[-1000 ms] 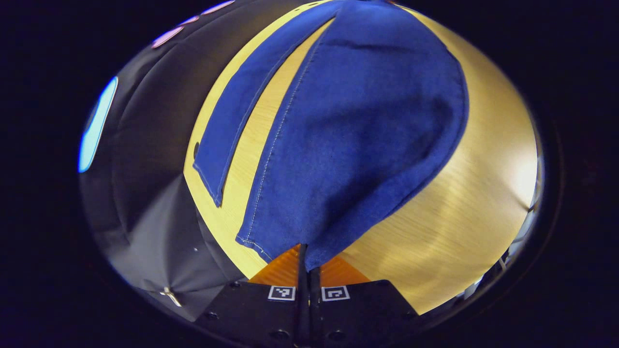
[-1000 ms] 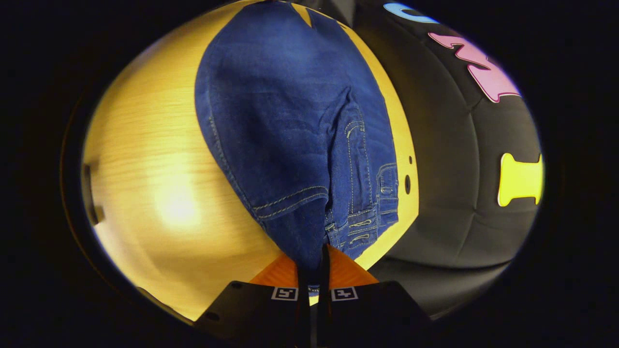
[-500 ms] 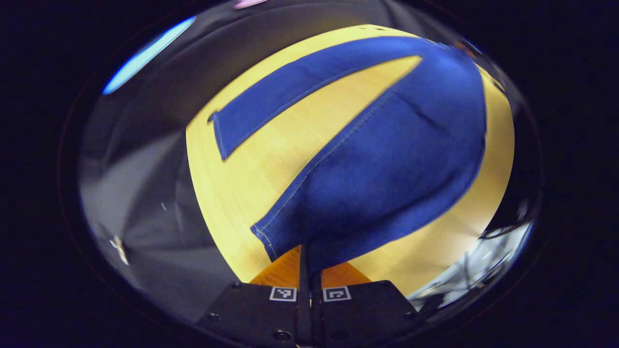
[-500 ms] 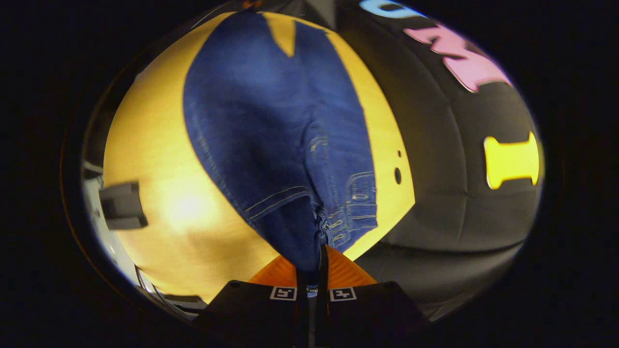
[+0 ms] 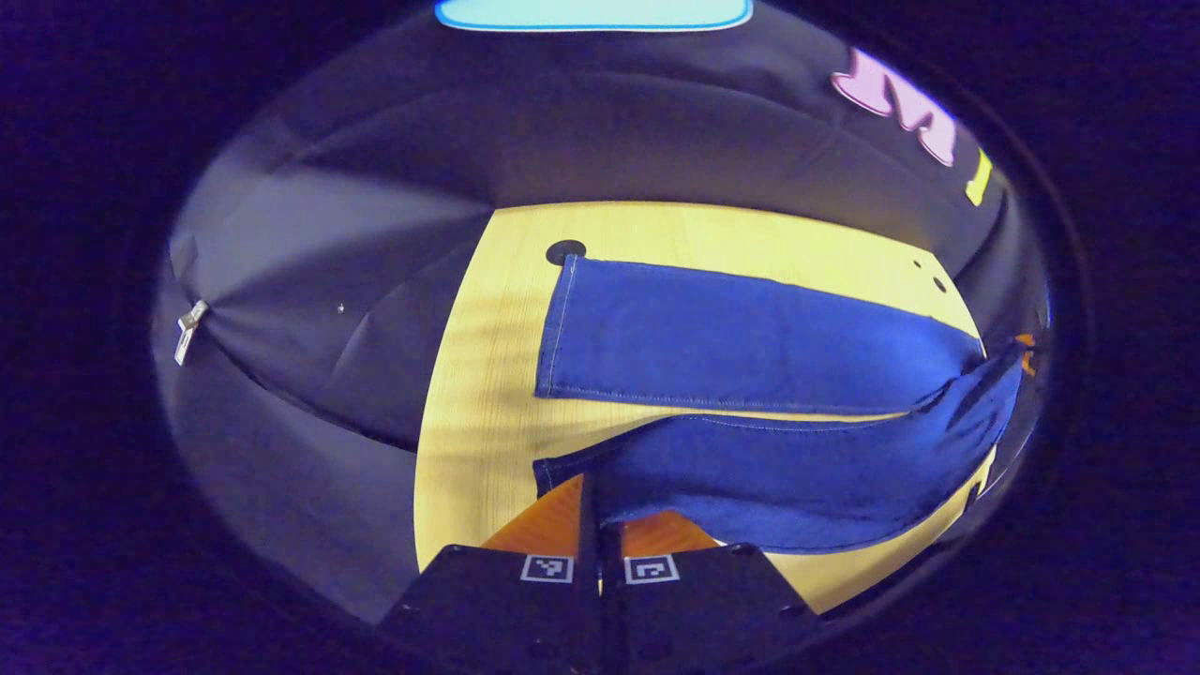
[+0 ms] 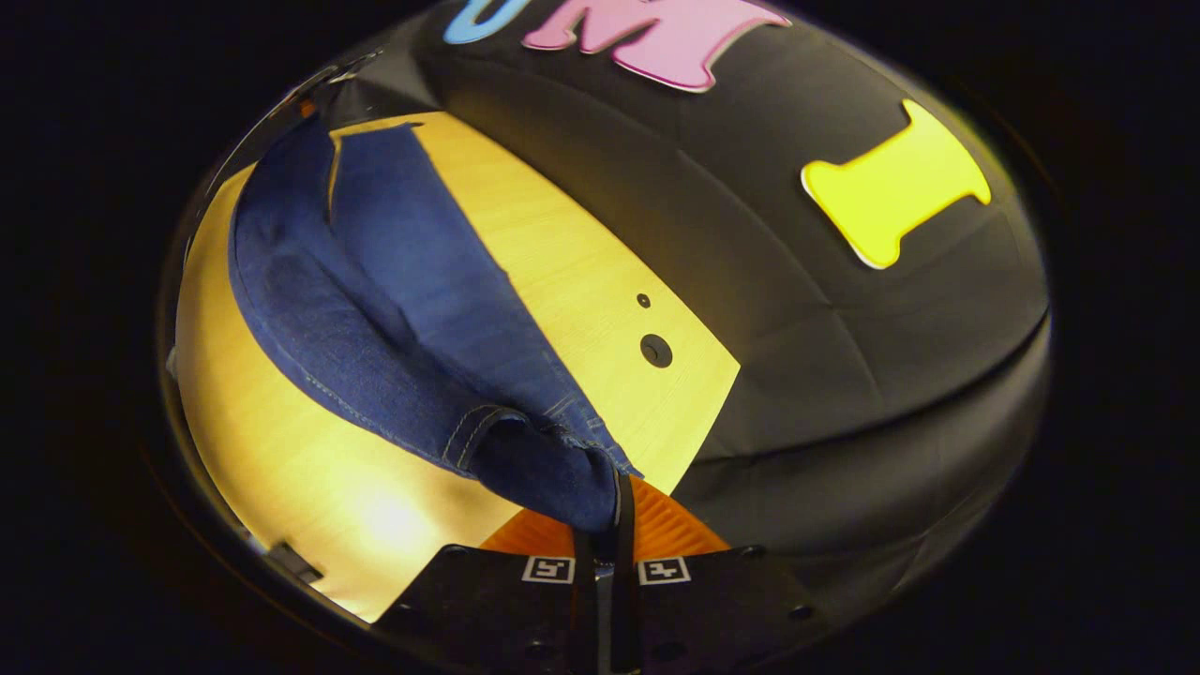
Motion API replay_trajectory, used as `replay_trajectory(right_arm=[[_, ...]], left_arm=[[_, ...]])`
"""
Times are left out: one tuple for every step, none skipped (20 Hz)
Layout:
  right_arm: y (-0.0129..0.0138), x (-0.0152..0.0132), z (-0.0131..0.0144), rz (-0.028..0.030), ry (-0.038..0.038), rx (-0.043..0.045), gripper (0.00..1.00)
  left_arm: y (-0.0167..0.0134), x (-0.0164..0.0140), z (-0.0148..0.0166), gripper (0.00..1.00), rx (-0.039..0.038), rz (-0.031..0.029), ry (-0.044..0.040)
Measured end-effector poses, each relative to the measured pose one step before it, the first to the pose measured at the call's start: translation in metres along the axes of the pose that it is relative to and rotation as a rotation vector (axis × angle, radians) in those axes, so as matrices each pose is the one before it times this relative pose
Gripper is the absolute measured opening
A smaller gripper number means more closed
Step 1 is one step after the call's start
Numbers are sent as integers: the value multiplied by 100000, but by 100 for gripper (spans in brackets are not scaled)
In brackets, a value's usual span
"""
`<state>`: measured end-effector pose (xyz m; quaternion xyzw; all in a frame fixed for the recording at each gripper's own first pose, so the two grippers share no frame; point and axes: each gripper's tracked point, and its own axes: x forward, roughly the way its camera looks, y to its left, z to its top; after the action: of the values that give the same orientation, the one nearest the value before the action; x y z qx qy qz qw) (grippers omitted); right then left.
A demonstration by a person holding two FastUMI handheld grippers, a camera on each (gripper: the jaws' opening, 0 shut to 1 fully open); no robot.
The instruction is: Grasp the waist and the cuffs of the jeans and fold them to make the two legs overlap; first hold the waist and fold one-third of the jeans toward the cuffs, then hold the cuffs and fold the remaining one-third in the same direction to finish folding.
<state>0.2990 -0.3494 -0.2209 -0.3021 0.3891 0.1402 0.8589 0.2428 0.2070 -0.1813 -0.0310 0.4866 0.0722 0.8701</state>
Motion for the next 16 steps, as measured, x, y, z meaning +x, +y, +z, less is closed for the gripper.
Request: replay_trajectory(right_arm=[[-456,1154,287,651,2503,5479,10],[-653,1263,304,727,2178,5176,10],[-638,1220,167,-176,2007,4505,10],[-473,1053,374,-101,2821,5737,10],[-390,911,567,110,1960,5317,10],[-251,1007,610,-90,1194,4269,10],[-254,1585,623,273,1732,4622,10],[66,1503,412,84,1310,4826,10],[147,1374,226,309,1386,4539,10],[354,769,142,19,922,2853,10],[211,371,183,-840,749,1012,10],[-153,64,-89,-1289,315,-936,14],[64,293,-135,-553,-712,-63,31],[-418,-203,-289,-1438,-694,-379,48],[-279,-562,89,-1061,-2976,2072,65],[8,-926,271,-206,-2528,4117,81]], left_arm=[[199,-489,1453,6,-416,44,-810],[9,-552,1066,6,229,1068,735],[-1,-139,457,5,-6,1470,2548],[-180,218,30,5,-781,1213,1342],[173,197,-46,5,-901,1069,1270],[225,252,-461,5,-1304,849,788],[109,-118,554,6,-785,996,272],[131,-398,917,6,21,742,-306],[-61,-533,608,6,1212,1447,307],[-292,-399,220,7,2226,1297,-64],[-219,-683,562,12,3528,1702,6],[-241,-445,419,16,3021,364,70],[-415,-749,572,24,1245,-49,-1845],[-1053,-1211,767,42,-91,-2084,-2970],[-497,-1546,895,60,-592,100,-3521],[-545,-1659,1513,78,-413,-265,-5054]])
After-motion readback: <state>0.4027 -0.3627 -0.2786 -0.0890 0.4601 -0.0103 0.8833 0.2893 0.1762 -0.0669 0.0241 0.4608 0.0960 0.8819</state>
